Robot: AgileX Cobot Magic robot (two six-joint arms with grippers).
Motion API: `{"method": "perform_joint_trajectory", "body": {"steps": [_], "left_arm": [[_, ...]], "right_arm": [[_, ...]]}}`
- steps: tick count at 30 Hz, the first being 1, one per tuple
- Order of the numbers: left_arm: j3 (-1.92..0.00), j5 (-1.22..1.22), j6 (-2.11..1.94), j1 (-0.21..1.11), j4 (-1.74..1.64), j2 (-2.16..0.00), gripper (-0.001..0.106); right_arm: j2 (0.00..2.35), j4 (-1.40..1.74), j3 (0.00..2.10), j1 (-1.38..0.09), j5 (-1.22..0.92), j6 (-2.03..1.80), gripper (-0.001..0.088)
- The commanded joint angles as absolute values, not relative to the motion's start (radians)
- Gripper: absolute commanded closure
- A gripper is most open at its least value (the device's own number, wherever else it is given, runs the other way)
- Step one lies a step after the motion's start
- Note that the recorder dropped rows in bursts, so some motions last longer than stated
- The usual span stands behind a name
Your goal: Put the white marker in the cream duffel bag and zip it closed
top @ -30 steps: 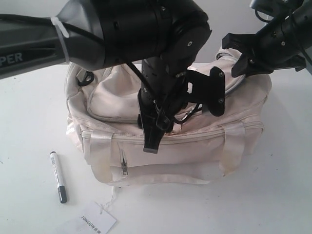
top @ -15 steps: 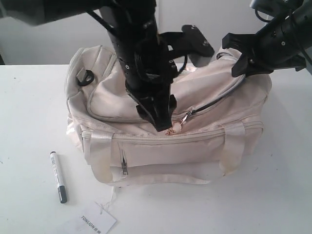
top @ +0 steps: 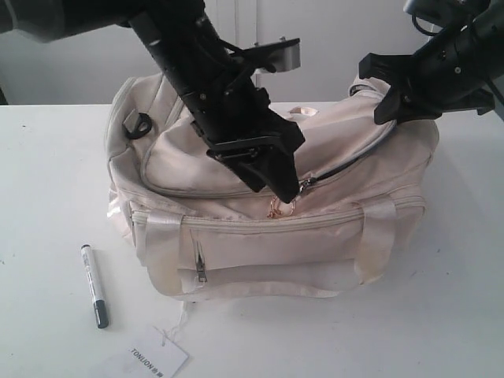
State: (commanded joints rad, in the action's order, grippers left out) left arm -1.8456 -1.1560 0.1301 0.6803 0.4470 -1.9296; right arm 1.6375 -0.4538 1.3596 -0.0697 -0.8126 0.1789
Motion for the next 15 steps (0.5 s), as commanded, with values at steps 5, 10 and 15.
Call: {"method": "perform_joint_trajectory", "body": {"steps": [5,10,15], "left_arm": [[-1.846,-1.120,0.103,0.680,0.434,-1.956,0.039],[-1.846,-1.086,0.081,0.680,0.436,-1.986,0.039],[-1.846,-1.055,0.064,0.680,0.440,-2.005,0.039]], "right_arm": [[1.637,-0.454,1.360,-0.070,-0.813,0.179,0.0868],[1.637,-0.454,1.360,-0.070,-0.813,0.179,0.0868],[1.637,-0.454,1.360,-0.070,-0.813,0.179,0.0868]]}}
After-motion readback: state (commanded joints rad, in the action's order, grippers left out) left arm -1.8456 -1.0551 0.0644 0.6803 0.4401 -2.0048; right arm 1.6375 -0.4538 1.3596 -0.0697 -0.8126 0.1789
